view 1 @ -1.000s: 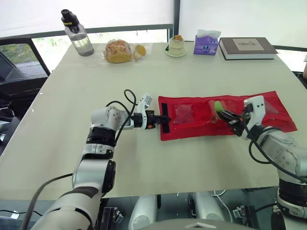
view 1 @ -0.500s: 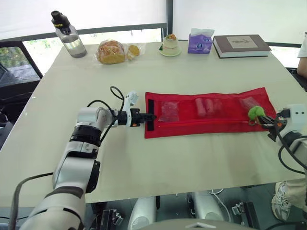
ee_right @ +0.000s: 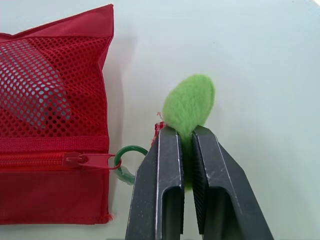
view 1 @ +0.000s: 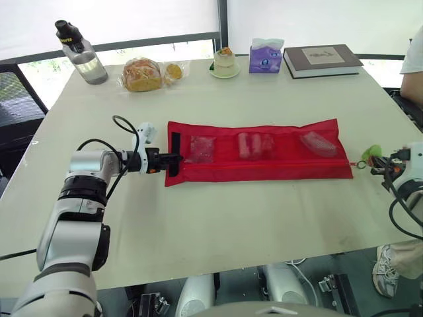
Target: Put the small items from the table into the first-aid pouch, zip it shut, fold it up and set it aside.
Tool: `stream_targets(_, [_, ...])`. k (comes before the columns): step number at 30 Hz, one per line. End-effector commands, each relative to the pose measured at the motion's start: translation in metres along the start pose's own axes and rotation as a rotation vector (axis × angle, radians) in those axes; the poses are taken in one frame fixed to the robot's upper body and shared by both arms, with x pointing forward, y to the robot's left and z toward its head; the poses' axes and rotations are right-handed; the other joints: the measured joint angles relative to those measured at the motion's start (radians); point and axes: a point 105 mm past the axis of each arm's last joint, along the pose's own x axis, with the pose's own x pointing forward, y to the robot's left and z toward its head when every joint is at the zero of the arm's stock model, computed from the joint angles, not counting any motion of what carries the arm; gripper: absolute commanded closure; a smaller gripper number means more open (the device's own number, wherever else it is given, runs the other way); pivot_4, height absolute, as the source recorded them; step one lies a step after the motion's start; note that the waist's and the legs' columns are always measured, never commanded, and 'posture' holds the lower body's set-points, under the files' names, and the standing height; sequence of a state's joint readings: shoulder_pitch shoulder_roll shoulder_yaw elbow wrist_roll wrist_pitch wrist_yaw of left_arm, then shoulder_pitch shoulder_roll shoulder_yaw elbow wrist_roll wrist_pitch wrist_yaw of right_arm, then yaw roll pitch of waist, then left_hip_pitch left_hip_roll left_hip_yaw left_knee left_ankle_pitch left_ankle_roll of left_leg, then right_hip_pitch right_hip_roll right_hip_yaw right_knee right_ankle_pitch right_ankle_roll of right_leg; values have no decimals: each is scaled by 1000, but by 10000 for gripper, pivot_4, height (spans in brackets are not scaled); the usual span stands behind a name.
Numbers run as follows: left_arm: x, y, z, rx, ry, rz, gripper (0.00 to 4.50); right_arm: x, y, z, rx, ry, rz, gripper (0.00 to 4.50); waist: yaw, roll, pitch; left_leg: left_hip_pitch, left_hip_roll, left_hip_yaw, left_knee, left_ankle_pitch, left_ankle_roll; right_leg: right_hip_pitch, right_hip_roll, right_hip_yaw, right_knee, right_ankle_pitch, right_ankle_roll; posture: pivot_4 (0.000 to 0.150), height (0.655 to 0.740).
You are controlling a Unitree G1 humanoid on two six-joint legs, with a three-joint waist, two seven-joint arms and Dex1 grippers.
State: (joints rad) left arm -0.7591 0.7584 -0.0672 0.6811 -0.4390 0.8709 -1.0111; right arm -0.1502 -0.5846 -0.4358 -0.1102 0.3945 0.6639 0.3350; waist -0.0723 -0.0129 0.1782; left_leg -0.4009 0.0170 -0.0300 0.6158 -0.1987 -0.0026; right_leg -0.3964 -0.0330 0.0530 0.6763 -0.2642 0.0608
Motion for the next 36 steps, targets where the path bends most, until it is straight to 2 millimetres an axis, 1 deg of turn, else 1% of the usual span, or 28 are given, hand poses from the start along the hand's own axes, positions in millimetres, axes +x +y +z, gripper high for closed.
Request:
stream_targets(1, [-34, 35, -28, -81, 88, 200, 45000, -8, -30, 19, -53, -63, -136, 44328, 0, 0, 0, 0, 0, 0, 0, 0, 0, 0, 0, 0, 0, 0, 0, 1500, 7400])
stream_targets(5, [-39, 31, -38, -88, 114, 205, 45000, -5, -28, 23, -47, -86, -121, 44328, 1, -1, 0, 0, 1, 2, 0, 0, 0, -1, 0, 2, -1, 0, 0, 1500, 7400])
stream_targets(6, [-41, 31, -39, -89, 114, 208, 45000, -5, -24, 24, -38, -97, -101, 40979, 2, -1, 0, 0, 1, 4, -1, 0, 0, -1, 0, 3, -1, 0, 0, 1500, 7400])
stream_targets(7, [-43, 30, -38, -91, 111, 211, 45000, -5, -20, 25, -30, -105, -84, 36287, 2, -1, 0, 0, 1, 4, -1, 0, 0, -1, 0, 3, -2, 0, 0, 1500, 7400])
stream_targets(8, [-45, 30, -36, -91, 106, 218, 45000, -5, -17, 26, -19, -117, -72, 33890, 2, -1, 1, -1, 1, 4, -1, 0, 0, -1, 0, 3, -2, 0, 0, 1500, 7400])
stream_targets(12, [-51, 31, -32, -93, 94, 240, 45000, -7, -9, 32, 7, -150, -38, 17950, 1, -1, 1, 0, 2, 5, -2, 0, 0, -1, 1, 3, -2, 0, 0, 1500, 7400])
stream_targets(13, [-52, 32, -32, -94, 93, 243, 45000, -9, -6, 34, 17, -159, -19, 15174, 1, -2, 1, 1, 2, 4, -2, 0, 0, -1, 1, 3, -2, 0, 0, 1500, 7400])
stream_targets(14, [-54, 32, -32, -92, 95, 245, 45000, -11, 3, 36, 41, -167, 29, 10481, 1, -2, 1, 1, 3, 4, -2, 0, 0, -1, 1, 3, -2, 0, 0, 1500, 7400])
stream_targets(15, [-55, 31, -32, -91, 96, 245, 45000, -15, 13, 36, 68, -169, 87, 10481, 1, -2, 1, 1, 3, 4, -2, 0, 0, -1, 1, 3, -2, 0, 0, 1500, 7400])
stream_targets(16, [-56, 31, -32, -91, 97, 245, 45000, -19, 21, 36, 90, -166, 137, 5947, 2, -2, 1, 1, 4, 5, -2, 0, 0, -1, 2, 3, -2, 1, -1, 1500, 7400])
stream_targets(17, [-56, 30, -33, -90, 98, 244, 45000, -22, 28, 36, 104, -159, 174, 4377, 2, -2, 1, 1, 4, 4, -2, 0, 0, -1, 3, 3, -2, 1, -1, 1500, 7400])
stream_targets(18, [-57, 30, -33, -90, 98, 244, 45000, -26, 33, 35, 114, -149, 205, 468, 1, -2, 1, 1, 5, 4, -2, 0, 0, -1, 3, 3, -2, 1, -1, 1500, 7400])
stream_targets(21, [-62, 32, -34, -74, 90, 261, 45000, -43, 57, 29, 156, -109, 335, 468, 2, -2, 1, 0, 5, 5, -3, 0, 0, -2, 4, 3, -3, 1, -2, 1500, 7400])
stream_targets(22, [-64, 33, -34, -62, 85, 268, 39741, -49, 63, 27, 170, -98, 372, 0, 2, -2, 1, 0, 5, 5, -3, 0, 0, -2, 4, 3, -3, 1, -2, 1500, 7400])
stream_targets(24, [-68, 38, -26, -27, 44, 306, 34699, -59, 75, 22, 237, -71, 443, 0, 4, -2, 1, 0, 5, 5, -3, 0, 0, -2, 3, 3, -3, 1, -2, 1500, 7400])
stream_targets(25, [-69, 38, -22, -8, 26, 308, 27600, -62, 80, 19, 259, -54, 465, 0, 4, -2, 1, 1, 6, 5, -3, 0, 0, -2, 3, 3, -2, 1, -2, 1500, 7400])
stream_targets(26, [-70, 36, -18, 20, 9, 298, 25130, -65, 83, 16, 273, -38, 479, 0, 4, -2, 1, 1, 6, 5, -3, 0, 0, -2, 3, 3, -2, 1, -3, 1500, 7400])
stream_targets(27, [-69, 33, -13, 53, -12, 282, 22043, -66, 85, 14, 288, -26, 482, 0, 5, -2, 1, 1, 6, 5, -3, 0, 0, -2, 3, 3, -2, 1, -4, 1500, 7400])
stream_targets(28, [-69, 31, -3, 111, -59, 278, 19534, -67, 88, 9, 302, -7, 483, 0, 7, -2, 1, 1, 6, 4, -3, 0, 0, -2, 2, 3, -2, 0, -7, 1500, 7400])
stream_targets(29, [-69, 24, 8, 180, -114, 253, 15174, -67, 89, 4, 339, 10, 469, 0, 9, -4, 1, 1, 6, 4, -3, 0, 0, -2, 2, 2, -2, 0, -7, 1500, 7400])
stream_targets(30, [-70, 17, 16, 225, -158, 223, 9372, -67, 91, 1, 369, 23, 459, 0, 11, -5, 2, 0, 7, 4, -3, 0, 0, -2, 2, 2, -3, 0, -8, 1500, 7400])
stream_targets(31, [-70, 13, 21, 252, -183, 203, 5444, -66, 92, -2, 389, 32, 451, 0, 16, -6, 3, 0, 8, 3, -3, 0, 0, -2, 2, 1, -3, 0, -8, 1500, 7400])
stream_targets(32, [-71, 8, 24, 268, -203, 176, 149, -66, 92, -3, 407, 39, 446, 0, 20, -6, 3, -3, 8, 4, -2, 0, 0, -4, 1, 1, -4, 0, -8, 1500, 7400])
stream_targets(34, [-73, -9, 34, 319, -223, 111, 149, -63, 94, -9, 461, 58, 424, 0, 29, -8, 2, -12, 8, 4, 1, 0, 0, -11, 0, 0, -4, 4, -9, 1500, 7400])
stream_targets(35, [-74, -14, 37, 335, -225, 94, 149, -61, 94, -10, 478, 64, 412, 0, 32, -9, 2, -17, 7, 4, 2, 0, 0, -15, 0, 0, -4, 5, -8, 1500, 7400])
stream_targets(36, [-74, -27, 42, 376, -229, 47, 149, -57, 93, -13, 505, 70, 385, 0, 34, -9, 1, -19, 7, 3, 3, 0, -1, -15, -1, 0, -4, 5, -8, 1500, 7400])
